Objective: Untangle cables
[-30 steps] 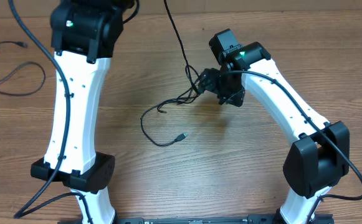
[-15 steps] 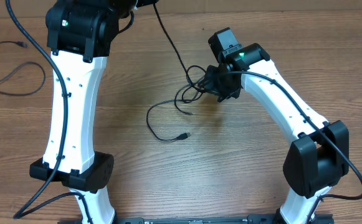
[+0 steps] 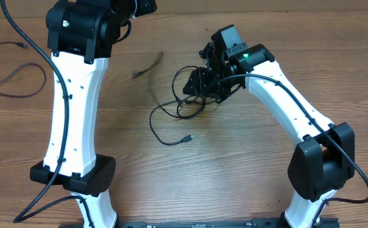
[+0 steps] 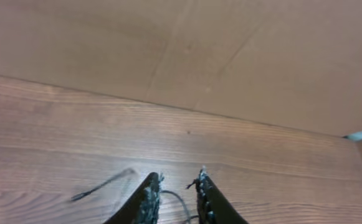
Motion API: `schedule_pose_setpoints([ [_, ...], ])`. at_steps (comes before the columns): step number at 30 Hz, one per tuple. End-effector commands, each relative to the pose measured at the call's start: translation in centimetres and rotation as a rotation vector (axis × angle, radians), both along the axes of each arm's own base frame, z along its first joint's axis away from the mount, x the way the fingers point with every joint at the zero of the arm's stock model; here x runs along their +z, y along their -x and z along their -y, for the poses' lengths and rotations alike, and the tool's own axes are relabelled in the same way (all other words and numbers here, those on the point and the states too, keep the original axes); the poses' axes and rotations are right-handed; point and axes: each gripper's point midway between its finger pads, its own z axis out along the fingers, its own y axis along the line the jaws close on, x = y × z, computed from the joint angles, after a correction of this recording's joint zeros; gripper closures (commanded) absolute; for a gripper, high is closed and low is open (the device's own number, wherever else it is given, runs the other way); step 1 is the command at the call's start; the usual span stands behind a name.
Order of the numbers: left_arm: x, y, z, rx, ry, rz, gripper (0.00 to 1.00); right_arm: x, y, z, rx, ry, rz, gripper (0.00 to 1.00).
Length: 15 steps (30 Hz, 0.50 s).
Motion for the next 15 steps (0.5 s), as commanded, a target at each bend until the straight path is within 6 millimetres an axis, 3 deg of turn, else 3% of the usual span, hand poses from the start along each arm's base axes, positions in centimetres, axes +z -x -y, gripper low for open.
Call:
schedule_pose_setpoints([
  [1, 1.2, 0.6, -1.3, 0.045, -0.018, 0.025, 0.63, -0.6, -0.6, 1.1, -0.012, 0.02, 0.007, 0.31],
  [3, 0.8, 0.6, -1.3, 0.044, -0.022, 0.011, 0.42, -0.7, -0.9, 1.7, -0.03, 0.031, 0.009, 0.23],
  [5, 0.3, 0.7, -1.3, 0.043, -0.028, -0.007, 0.09, -0.7, -1.4, 2.5, -0.051, 0.034, 0.006, 0.17],
  [6, -0.1, 0.6, -1.3, 0.043, -0.031, -0.019, 0.0, -0.7, -1.5, 2.9, -0.06, 0.036, 0.002, 0.13],
  [10, -1.9, 1.0, -1.3, 0.04, -0.048, -0.088, 0.0, -0.9, -2.5, 5.5, -0.122, 0.042, -0.015, 0.03],
  [15, -4.1, 1.5, -0.9, 0.014, -0.055, -0.173, 0.0, -1.2, -3.4, 8.3, -0.19, 0.068, -0.025, 0.0],
])
